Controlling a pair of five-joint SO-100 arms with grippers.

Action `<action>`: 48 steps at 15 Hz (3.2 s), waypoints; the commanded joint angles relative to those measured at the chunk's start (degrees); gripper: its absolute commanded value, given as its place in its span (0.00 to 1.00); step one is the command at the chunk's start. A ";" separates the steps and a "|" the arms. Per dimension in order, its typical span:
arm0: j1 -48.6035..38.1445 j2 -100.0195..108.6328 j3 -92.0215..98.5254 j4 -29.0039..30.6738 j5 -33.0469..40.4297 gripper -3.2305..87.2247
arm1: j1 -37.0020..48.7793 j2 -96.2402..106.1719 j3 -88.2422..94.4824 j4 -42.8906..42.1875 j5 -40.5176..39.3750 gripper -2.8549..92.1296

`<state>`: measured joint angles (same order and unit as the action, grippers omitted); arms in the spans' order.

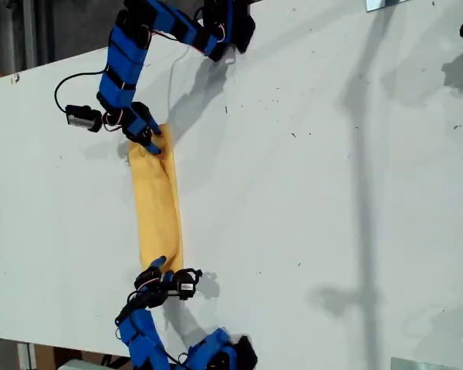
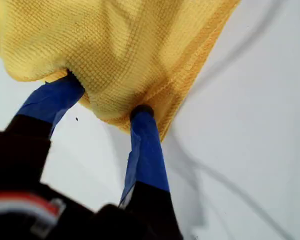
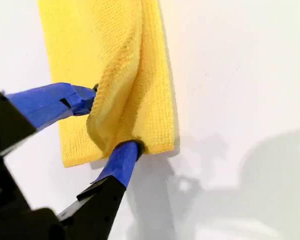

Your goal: Grasp corners of a square towel and fold twice.

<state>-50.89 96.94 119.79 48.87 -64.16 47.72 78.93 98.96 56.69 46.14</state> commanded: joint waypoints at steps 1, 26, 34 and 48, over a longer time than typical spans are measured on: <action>-0.79 3.69 0.62 0.62 -1.49 0.22 | -0.79 5.54 -0.18 0.35 0.26 0.29; -12.13 27.77 18.54 -0.44 -2.55 0.34 | 4.39 -6.86 -11.69 4.66 -2.81 0.32; -6.15 74.36 46.85 10.81 -10.20 0.33 | 8.96 -4.04 -14.06 8.17 -7.65 0.32; -0.35 102.39 57.83 27.51 -15.56 0.26 | 17.75 -26.72 -28.04 20.13 -9.84 0.03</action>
<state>-52.12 198.90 177.19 75.85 -79.10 61.44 50.27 66.27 77.61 35.16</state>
